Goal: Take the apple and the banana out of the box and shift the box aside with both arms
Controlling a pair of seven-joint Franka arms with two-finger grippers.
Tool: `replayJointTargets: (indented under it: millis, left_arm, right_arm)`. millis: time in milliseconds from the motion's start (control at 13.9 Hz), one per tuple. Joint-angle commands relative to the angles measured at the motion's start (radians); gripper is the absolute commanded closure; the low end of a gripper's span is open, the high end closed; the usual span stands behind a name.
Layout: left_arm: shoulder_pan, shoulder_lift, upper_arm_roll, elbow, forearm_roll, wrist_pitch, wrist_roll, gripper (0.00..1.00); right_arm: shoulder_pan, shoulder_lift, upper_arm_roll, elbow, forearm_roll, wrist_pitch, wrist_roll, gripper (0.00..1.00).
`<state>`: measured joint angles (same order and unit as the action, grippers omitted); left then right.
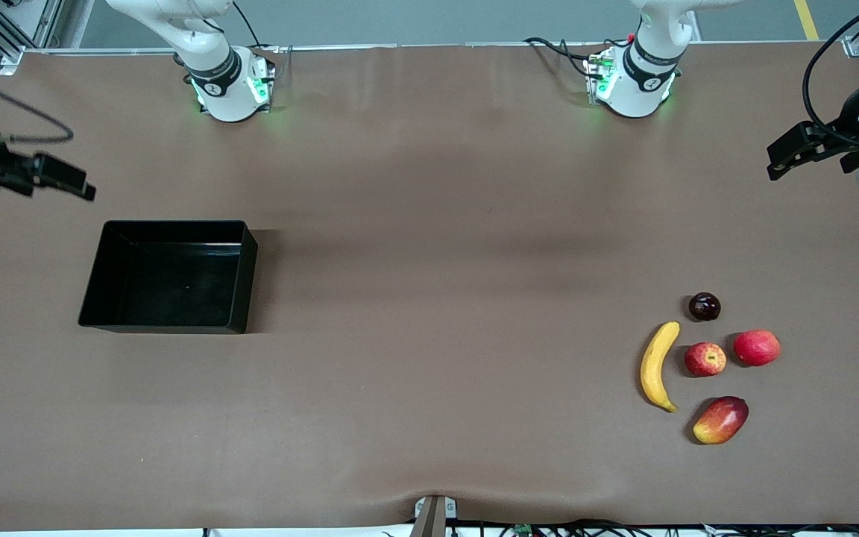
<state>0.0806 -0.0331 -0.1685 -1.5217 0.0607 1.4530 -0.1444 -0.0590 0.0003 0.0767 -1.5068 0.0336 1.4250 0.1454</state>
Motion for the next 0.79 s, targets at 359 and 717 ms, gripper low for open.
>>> replayJointTargets:
  millis: [359,717]
  left_arm:
    - [0.007,-0.014,0.004,-0.008,-0.019,0.009,0.016,0.0]
    - [0.007,-0.014,0.004,0.0,-0.018,0.007,0.019,0.0]
  right_arm:
    - [0.013,-0.052,-0.011,-0.066,-0.006,0.089,-0.016,0.0]
    - [0.011,0.073,-0.014,0.131,0.029,-0.063,-0.029,0.0]
